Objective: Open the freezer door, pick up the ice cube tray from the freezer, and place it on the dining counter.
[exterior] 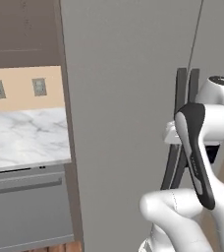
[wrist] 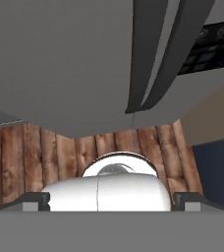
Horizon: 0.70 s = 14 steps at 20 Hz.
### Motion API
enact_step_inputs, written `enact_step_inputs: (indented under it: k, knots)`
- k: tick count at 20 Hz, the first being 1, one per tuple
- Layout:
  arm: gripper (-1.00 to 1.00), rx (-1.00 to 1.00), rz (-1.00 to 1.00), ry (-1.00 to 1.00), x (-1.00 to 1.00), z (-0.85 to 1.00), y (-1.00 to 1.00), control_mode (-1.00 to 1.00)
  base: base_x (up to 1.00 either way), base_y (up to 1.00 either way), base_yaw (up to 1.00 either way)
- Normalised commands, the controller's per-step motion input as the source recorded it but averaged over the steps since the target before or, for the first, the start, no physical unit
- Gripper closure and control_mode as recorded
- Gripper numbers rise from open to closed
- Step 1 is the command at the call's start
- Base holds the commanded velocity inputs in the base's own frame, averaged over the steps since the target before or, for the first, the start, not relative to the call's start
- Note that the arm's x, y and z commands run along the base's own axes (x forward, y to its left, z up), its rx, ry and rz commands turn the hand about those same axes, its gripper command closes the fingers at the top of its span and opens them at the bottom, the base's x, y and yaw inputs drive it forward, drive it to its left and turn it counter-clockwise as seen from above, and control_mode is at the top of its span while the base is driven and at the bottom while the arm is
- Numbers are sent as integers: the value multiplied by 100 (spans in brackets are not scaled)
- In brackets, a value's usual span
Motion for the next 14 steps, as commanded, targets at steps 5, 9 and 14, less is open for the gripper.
enact_step_inputs:
  k: [5, 9, 14]
  knots:
    - [-100, 0, 0, 0, 0, 0, 0, 100, 0, 51, 0]
    - [-100, 0, 0, 0, 0, 0, 0, 100, 0, 49, 0]
    - [-100, 0, 0, 0, 0, 0, 0, 100, 0, 31, 0]
